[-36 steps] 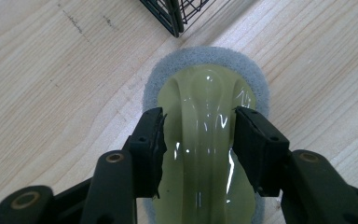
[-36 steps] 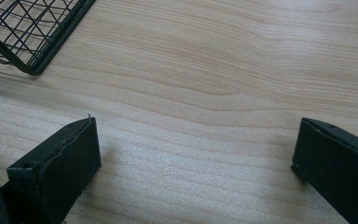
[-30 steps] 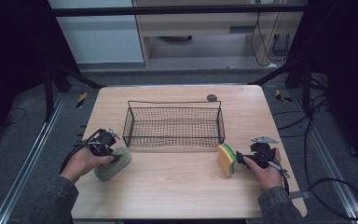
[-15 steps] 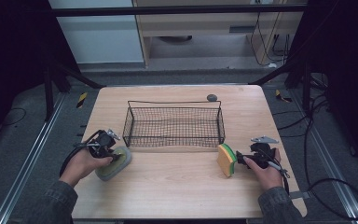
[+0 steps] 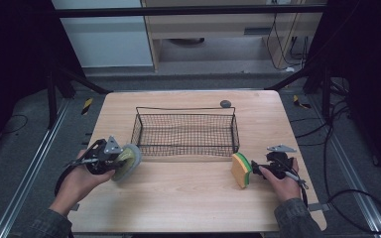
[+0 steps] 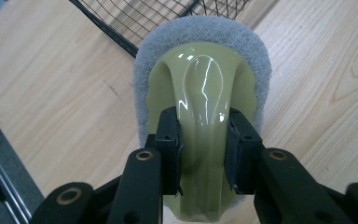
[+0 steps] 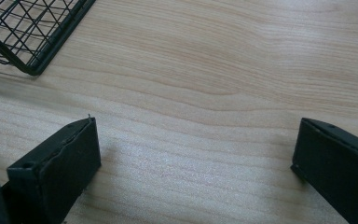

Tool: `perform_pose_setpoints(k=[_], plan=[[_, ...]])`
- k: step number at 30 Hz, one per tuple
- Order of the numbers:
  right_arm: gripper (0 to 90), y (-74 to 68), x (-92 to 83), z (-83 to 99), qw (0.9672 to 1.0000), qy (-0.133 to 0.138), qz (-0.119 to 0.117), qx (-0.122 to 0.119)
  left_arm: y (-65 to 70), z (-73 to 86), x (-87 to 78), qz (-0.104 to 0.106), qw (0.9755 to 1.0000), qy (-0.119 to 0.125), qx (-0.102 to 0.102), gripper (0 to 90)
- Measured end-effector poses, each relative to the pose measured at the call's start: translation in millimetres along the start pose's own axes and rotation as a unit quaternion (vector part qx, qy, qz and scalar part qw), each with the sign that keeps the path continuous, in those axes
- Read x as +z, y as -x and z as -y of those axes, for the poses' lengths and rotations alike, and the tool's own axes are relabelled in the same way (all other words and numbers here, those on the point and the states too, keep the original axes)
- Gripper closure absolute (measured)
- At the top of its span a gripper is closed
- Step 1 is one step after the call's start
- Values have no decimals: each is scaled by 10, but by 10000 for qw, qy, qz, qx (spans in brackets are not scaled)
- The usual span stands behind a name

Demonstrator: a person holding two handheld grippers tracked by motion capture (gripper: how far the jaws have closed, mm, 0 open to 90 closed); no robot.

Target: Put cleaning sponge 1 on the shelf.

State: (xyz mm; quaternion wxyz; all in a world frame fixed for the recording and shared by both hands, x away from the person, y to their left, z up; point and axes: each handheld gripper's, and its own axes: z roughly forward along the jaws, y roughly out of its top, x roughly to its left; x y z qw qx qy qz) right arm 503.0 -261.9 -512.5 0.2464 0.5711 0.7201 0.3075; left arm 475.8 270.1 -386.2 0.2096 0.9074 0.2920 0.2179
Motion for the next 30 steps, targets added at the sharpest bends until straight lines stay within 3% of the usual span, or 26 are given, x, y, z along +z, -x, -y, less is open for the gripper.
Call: perform_pose_setpoints(k=[7,10,24,30], plan=[[10,0,-1,0,10000,-8,-5,4,-81,-114,-89,-229,9994,226,106,695],[6,0,1,-2,10000,-10,-16,-3,-112,-214,-137,-414,9984,273,274,695],[4,-17,41,-39,10000,-10,-79,-45,-321,-563,-159,-457,9963,429,581,695],[8,-21,44,-41,9999,-2,-82,-72,-353,-741,-180,-500,9934,545,875,695]])
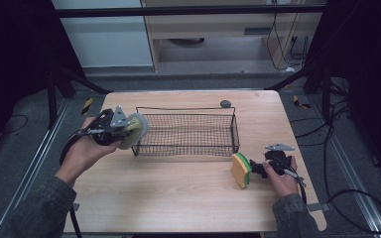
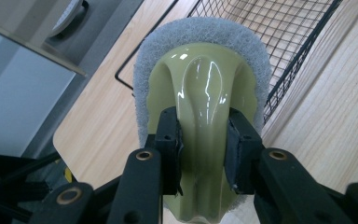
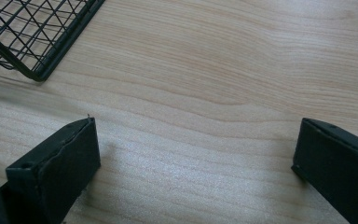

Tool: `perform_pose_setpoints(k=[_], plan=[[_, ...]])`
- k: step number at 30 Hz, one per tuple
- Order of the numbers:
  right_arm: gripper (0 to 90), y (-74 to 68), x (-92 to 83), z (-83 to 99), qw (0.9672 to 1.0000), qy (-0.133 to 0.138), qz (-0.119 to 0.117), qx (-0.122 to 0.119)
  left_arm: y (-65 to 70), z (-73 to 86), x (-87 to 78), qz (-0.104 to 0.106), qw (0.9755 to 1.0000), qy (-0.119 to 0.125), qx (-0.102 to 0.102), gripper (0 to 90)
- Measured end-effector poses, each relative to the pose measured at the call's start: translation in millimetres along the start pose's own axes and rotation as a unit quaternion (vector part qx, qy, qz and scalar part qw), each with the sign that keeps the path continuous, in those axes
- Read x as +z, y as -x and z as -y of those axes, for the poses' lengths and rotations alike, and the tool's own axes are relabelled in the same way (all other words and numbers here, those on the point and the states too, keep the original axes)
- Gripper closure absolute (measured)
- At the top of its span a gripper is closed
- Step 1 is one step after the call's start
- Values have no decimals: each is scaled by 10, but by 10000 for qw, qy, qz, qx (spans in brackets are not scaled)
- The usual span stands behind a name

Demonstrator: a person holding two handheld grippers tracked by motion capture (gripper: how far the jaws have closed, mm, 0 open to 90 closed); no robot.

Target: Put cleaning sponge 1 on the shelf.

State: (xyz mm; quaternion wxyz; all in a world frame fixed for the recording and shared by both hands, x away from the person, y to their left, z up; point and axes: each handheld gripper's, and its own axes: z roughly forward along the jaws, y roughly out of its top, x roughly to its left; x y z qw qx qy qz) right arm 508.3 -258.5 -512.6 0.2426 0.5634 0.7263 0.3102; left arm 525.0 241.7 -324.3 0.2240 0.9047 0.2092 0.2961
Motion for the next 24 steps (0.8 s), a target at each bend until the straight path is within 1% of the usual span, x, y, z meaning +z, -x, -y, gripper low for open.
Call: perform_pose_setpoints(k=[1,2,5,7,9,11,13,15,17,18,19,22,24], plan=[[8,0,-2,2,10000,-7,1,-9,-10,-24,-1,29,10000,-29,43,695],[7,1,-1,3,10000,5,-2,-25,-16,-38,10,35,10000,-4,72,695],[7,1,-1,3,10000,6,-6,-30,-44,-105,53,6,9997,-42,221,695],[7,4,-2,4,10000,12,-31,-36,-66,-144,76,-71,9995,-33,304,695],[8,11,-8,7,10000,-3,-68,-70,-101,-182,96,-112,9996,7,278,695],[8,14,-10,10,9999,7,-90,-94,-121,-219,113,-195,9993,60,319,695],[8,14,-15,17,9999,15,-118,-120,-133,-264,126,-321,9985,99,430,695],[8,16,-25,25,9998,2,-135,-148,-145,-291,134,-365,9981,142,471,695],[8,13,-34,32,9998,3,-155,-127,-153,-320,142,-404,9977,184,505,695],[8,17,-38,37,9997,6,-164,-153,-151,-333,149,-407,9977,204,511,695],[8,20,-43,43,9997,5,-167,-170,-146,-351,149,-420,9973,216,561,695],[8,23,-60,58,9997,9,-176,-145,-142,-395,159,-406,9965,174,716,695],[8,28,-67,66,9997,5,-163,-156,-148,-424,183,-379,9961,153,778,695]])
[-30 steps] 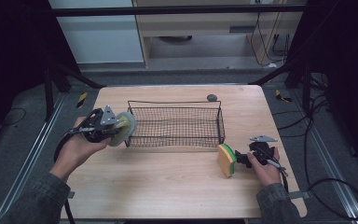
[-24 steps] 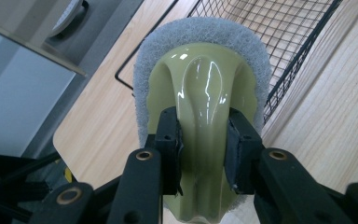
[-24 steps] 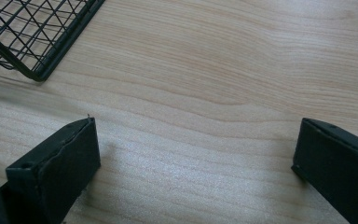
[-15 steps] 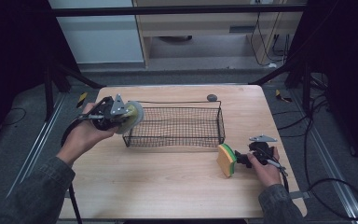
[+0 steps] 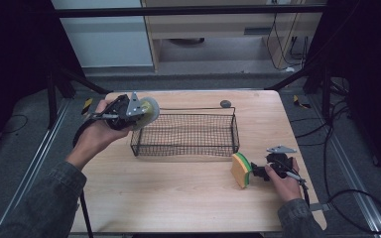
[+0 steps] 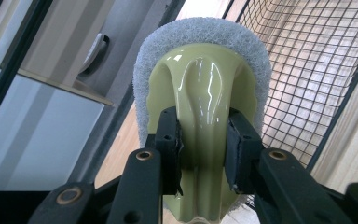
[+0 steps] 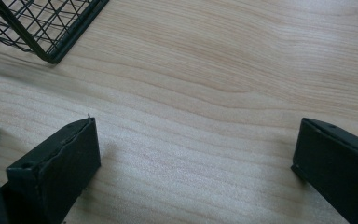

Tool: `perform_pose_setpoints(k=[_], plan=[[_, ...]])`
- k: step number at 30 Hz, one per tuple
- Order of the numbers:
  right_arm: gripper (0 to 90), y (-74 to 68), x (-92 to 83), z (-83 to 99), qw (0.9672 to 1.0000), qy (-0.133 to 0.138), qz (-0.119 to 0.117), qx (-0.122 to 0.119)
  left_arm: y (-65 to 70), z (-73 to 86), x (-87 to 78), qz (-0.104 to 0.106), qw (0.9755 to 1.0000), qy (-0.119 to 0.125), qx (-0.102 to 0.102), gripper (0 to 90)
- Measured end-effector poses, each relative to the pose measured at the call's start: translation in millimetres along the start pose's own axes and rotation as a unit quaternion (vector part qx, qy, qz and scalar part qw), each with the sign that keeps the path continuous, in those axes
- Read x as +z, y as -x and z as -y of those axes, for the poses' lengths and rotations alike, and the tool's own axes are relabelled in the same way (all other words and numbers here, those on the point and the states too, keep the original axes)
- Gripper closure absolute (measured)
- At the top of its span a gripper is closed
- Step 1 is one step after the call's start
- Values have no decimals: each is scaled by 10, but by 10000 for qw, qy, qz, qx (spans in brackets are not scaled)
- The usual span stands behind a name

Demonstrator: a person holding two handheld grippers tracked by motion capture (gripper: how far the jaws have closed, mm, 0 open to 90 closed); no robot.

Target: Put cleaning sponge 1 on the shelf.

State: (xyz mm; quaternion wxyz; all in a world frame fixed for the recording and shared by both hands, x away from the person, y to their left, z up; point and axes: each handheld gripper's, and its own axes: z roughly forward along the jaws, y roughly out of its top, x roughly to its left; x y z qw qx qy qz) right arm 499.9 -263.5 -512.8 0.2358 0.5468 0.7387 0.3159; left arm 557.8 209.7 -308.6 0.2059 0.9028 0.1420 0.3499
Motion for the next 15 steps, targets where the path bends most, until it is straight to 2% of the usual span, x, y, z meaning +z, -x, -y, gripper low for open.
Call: perform_pose_setpoints(k=[1,6,15], plan=[[8,0,-2,2,10000,1,3,21,-5,-18,21,-15,10000,-12,69,695],[7,1,-1,1,10000,3,6,30,-24,-63,87,19,9998,-64,169,695],[7,2,0,2,10000,4,16,20,-9,-119,174,50,9996,-48,256,695]])
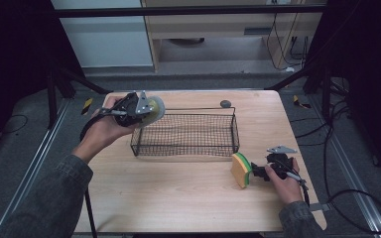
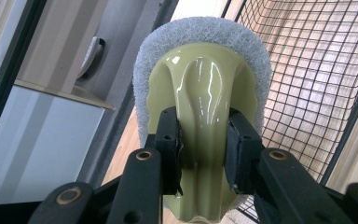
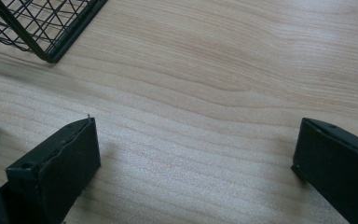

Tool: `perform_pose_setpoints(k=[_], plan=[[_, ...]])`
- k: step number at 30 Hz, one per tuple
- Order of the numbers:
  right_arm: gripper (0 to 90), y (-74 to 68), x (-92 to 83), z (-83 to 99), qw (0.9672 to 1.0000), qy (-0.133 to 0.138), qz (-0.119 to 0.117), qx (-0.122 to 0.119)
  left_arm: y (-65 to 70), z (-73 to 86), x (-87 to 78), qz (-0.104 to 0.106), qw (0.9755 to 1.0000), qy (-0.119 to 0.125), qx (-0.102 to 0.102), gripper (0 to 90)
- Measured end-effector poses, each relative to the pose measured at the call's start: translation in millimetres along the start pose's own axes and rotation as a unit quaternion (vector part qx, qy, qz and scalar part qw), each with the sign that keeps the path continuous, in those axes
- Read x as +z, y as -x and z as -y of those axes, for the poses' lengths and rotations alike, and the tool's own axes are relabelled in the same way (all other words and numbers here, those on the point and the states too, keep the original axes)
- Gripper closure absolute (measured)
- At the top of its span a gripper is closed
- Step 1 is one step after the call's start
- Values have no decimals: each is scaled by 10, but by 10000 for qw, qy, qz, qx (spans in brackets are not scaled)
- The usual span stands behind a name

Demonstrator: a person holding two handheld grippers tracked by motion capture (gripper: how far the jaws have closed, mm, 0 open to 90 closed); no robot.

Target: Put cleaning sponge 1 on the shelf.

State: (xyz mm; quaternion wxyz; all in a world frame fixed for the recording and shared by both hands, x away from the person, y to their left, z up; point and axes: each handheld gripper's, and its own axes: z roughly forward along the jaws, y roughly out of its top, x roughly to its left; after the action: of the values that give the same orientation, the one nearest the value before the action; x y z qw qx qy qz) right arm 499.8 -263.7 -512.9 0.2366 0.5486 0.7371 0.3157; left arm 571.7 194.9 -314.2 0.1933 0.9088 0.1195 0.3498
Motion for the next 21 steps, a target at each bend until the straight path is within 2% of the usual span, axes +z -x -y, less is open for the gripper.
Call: perform_pose_setpoints(k=[6,21], plan=[[7,-3,-3,1,10000,-3,0,17,5,-10,86,44,10000,-41,57,695],[7,-3,-5,3,10000,4,10,14,9,-17,159,114,9993,-92,331,695]])
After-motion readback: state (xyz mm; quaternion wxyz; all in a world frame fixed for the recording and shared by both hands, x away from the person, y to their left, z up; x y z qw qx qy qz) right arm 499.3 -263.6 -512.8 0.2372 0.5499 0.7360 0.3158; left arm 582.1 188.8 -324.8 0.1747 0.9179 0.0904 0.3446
